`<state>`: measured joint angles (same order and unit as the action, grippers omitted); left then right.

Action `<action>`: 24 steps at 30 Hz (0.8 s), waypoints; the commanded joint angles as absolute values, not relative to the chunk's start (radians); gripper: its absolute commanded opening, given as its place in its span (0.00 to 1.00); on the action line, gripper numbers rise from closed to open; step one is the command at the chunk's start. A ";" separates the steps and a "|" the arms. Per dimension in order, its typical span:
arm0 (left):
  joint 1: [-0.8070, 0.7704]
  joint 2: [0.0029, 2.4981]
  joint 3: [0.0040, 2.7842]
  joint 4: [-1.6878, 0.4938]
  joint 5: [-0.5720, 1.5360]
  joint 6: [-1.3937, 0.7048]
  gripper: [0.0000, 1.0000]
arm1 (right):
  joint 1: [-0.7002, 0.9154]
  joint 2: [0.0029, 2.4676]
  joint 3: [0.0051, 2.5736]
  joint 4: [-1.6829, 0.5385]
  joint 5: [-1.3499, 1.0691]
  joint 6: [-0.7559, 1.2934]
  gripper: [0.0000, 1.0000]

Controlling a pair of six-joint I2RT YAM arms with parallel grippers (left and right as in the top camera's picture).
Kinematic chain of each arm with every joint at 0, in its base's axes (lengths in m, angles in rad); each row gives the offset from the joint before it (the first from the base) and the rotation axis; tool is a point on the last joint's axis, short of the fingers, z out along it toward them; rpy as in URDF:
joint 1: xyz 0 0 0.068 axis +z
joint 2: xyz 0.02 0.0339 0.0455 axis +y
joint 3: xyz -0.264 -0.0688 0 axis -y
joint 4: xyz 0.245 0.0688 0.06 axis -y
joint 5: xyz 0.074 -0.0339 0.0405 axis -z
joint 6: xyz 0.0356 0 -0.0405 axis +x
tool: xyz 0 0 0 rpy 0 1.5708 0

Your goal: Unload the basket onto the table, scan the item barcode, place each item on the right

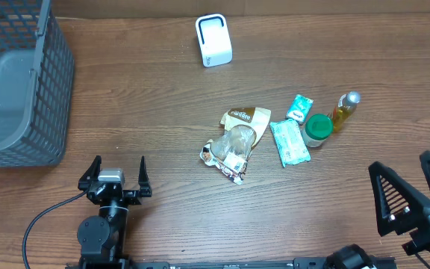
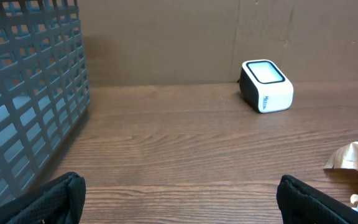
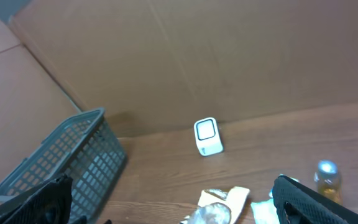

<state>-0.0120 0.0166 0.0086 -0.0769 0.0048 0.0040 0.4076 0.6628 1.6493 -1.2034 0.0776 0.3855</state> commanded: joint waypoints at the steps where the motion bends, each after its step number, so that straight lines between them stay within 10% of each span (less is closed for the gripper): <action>1: -0.008 0.004 0.005 -0.077 0.016 0.023 1.00 | 0.389 0.650 1.655 -1.230 0.078 0.384 1.00; 24: -0.008 0.004 0.005 -0.077 0.016 0.023 0.99 | 0.259 0.555 1.636 -1.605 0.138 0.384 1.00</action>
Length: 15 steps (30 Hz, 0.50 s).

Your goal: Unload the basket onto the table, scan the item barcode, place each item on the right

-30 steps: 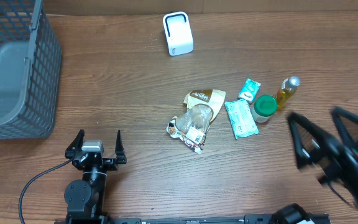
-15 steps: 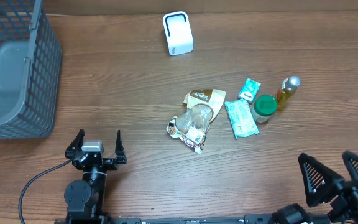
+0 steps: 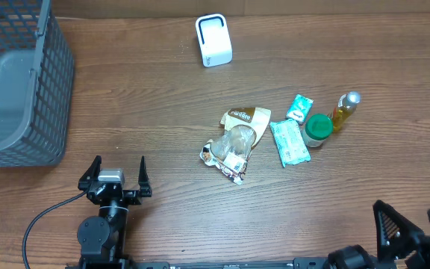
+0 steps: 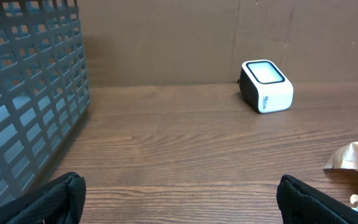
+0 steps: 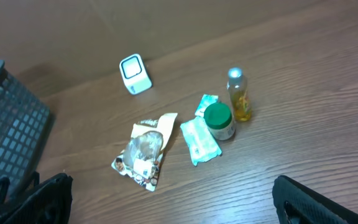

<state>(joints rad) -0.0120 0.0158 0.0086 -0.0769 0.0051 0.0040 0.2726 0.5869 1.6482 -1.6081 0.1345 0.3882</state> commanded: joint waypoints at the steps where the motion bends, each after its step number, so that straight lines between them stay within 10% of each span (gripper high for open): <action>1: -0.008 0.004 0.005 -0.077 0.016 0.023 0.99 | 0.258 0.550 1.631 -1.607 0.132 0.384 1.00; 15: -0.008 0.004 0.005 -0.078 0.016 0.023 1.00 | 0.257 0.334 1.242 -1.397 0.084 0.389 1.00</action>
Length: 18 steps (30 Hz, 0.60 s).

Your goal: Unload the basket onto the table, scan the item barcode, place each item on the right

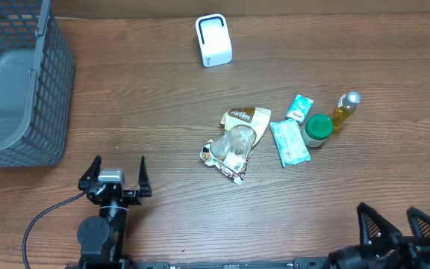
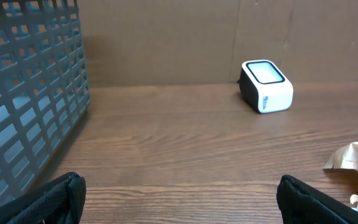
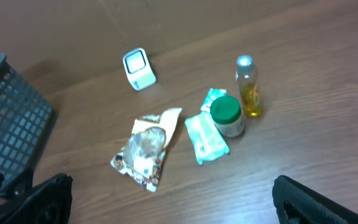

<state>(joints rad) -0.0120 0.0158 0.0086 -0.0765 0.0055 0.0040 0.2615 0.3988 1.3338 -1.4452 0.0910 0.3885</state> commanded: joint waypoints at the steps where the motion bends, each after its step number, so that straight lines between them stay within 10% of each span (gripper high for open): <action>1: -0.008 0.004 0.005 -0.077 0.016 0.023 1.00 | 0.257 0.312 1.202 -1.369 0.078 0.389 1.00; 18: -0.008 0.004 0.005 -0.077 0.016 0.023 1.00 | 0.257 0.077 0.913 -1.132 0.050 0.392 1.00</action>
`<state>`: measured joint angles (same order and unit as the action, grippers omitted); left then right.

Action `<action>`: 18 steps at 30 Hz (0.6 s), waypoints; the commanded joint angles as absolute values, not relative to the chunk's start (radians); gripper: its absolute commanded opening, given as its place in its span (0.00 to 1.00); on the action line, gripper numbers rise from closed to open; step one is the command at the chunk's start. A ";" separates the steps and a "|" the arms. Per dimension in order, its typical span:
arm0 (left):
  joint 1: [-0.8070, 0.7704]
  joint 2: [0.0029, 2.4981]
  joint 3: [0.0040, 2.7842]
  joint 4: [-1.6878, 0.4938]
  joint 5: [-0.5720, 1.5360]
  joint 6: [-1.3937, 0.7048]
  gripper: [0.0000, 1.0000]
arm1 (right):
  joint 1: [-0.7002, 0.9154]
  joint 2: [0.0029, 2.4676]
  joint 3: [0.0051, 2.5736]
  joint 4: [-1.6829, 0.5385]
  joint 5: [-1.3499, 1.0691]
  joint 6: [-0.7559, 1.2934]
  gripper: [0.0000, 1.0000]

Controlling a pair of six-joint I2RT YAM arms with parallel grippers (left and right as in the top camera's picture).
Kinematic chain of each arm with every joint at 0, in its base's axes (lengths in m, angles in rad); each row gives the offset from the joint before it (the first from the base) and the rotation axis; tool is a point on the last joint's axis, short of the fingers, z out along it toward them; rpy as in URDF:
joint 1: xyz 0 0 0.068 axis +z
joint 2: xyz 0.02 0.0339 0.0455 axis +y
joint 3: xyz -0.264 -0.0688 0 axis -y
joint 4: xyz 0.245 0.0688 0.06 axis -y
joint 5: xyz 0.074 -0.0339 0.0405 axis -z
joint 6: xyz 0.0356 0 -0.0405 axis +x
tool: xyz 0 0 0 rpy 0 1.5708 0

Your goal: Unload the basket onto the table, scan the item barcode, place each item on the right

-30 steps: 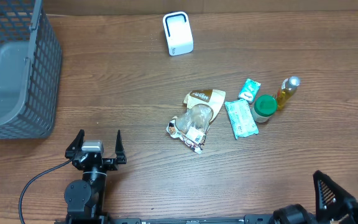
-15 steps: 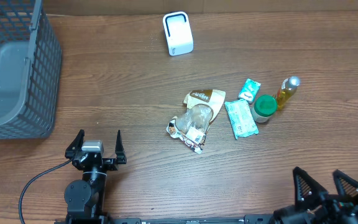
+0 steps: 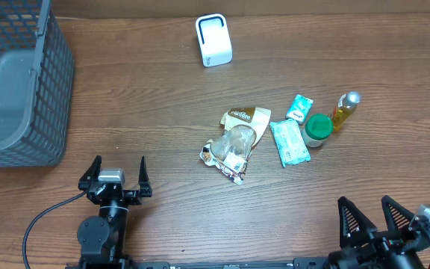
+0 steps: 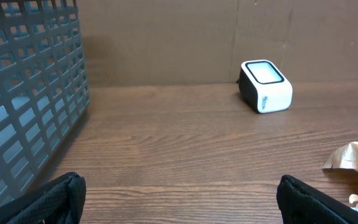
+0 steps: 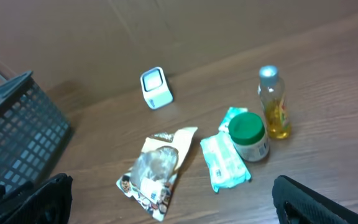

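Note:
A white barcode scanner (image 3: pixel 213 40) stands at the back of the table, also in the left wrist view (image 4: pixel 266 94) and the right wrist view (image 5: pixel 153 88). The items lie mid-table: a crumpled snack bag (image 3: pixel 236 143), a teal wipes pack (image 3: pixel 289 142), a small teal packet (image 3: pixel 300 107), a green-lidded jar (image 3: pixel 319 129) and a bottle of yellow liquid (image 3: pixel 343 109). My left gripper (image 3: pixel 116 177) rests open and empty at the front left. My right gripper (image 3: pixel 365 203) is open and empty at the front right, well short of the items.
A grey mesh basket (image 3: pixel 21 82) fills the back left corner and looms close on the left in the left wrist view (image 4: pixel 23 93). A brown cardboard wall (image 4: pixel 166 37) closes off the back of the table.
My right gripper has shifted left along the front edge, and the items show larger in its wrist view. The left arm and all the items have not moved.
My right gripper was first open at the right edge, its camera facing the back wall. It then stood at the front right corner looking down on the items, and has since been further left at each moment. Nothing has been touched.

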<state>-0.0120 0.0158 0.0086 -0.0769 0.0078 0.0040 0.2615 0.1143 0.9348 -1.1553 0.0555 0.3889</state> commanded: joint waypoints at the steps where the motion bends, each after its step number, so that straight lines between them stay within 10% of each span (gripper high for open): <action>1: -0.008 0.004 0.005 -0.077 0.016 0.023 0.99 | 0.257 0.067 0.905 -1.125 0.050 0.392 1.00; 18: -0.008 0.004 0.005 -0.077 0.016 0.023 1.00 | 0.245 0.004 0.851 -1.102 0.050 0.392 1.00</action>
<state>-0.0120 0.0158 0.0086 -0.0765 0.0078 0.0040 0.2501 0.0166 0.8650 -1.1107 0.0547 0.3889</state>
